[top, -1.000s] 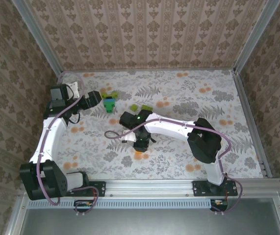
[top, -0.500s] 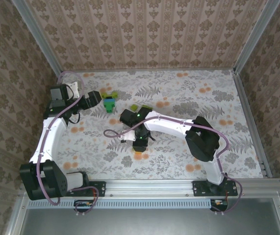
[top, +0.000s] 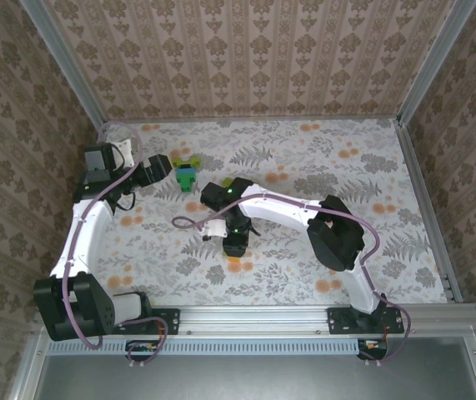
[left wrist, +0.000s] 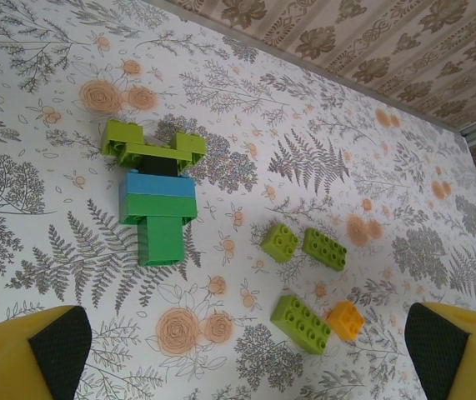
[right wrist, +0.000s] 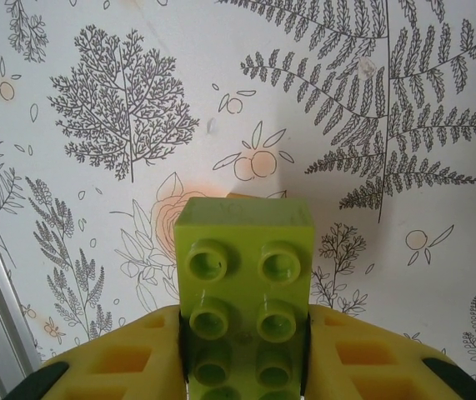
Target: Assemble a carrot with lego
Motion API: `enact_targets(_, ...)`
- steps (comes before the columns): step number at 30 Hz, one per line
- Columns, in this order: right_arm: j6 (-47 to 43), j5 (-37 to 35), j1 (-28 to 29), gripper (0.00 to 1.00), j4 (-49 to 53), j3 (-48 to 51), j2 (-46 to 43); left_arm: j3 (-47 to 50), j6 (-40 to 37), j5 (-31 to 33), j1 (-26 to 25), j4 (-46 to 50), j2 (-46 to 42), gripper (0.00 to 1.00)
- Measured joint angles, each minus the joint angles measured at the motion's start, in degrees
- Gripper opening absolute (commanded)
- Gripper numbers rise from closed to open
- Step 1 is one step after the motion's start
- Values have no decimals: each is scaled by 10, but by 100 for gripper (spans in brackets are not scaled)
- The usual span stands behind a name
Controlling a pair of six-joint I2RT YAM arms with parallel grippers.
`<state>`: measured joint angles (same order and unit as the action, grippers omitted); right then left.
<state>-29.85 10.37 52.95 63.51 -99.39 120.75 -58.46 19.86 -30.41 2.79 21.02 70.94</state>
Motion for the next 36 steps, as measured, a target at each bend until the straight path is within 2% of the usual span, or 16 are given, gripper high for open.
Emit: enact_targets(36, 32, 0, 4, 31, -71, 74, -30, 0, 0, -9, 0, 0, 0, 100)
